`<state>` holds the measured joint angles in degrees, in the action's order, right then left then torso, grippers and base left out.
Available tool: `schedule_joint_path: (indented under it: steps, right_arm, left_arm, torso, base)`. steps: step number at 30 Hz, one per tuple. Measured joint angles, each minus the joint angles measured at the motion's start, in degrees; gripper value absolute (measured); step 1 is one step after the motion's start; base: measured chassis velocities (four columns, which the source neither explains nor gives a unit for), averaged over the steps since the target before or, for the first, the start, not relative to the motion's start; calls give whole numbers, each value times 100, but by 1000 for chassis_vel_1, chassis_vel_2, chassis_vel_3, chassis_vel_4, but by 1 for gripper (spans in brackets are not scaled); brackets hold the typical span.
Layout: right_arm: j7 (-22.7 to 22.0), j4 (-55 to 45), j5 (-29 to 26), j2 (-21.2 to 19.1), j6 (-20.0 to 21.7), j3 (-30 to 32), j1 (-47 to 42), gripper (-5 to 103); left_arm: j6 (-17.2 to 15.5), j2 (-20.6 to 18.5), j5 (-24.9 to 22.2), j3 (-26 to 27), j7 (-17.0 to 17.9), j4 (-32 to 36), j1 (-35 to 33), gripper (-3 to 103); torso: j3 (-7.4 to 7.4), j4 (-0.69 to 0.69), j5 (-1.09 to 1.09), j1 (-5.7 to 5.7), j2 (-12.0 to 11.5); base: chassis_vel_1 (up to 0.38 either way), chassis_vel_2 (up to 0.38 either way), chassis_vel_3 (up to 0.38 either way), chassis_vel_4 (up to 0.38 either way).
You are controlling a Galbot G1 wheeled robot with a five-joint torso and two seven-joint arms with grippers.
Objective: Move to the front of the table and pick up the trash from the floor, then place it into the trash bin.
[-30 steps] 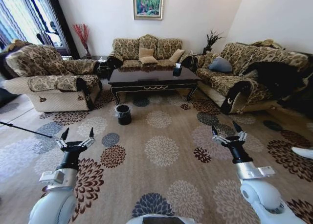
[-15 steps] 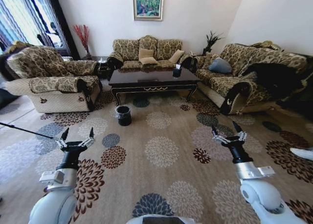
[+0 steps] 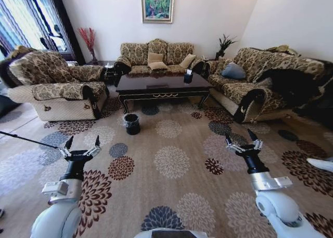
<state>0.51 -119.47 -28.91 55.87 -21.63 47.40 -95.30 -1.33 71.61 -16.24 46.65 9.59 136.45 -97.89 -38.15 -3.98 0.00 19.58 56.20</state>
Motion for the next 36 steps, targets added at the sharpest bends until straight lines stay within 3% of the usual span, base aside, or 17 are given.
schedule_joint_path:
  steps: [25, 36]
  right_arm:
    - [0, 0, 0, 0, 0, 0, 0, 100]
    - [0, 0, 0, 0, 0, 0, 0, 100]
  left_arm:
    - [0, 0, 0, 0, 0, 0, 0, 100]
    - [0, 0, 0, 0, 0, 0, 0, 100]
  torso:
    - [-391, 0, 0, 300, 690]
    - [-402, 0, 0, 307, 703]
  base:
    - [0, 0, 0, 0]
    - [0, 0, 0, 0]
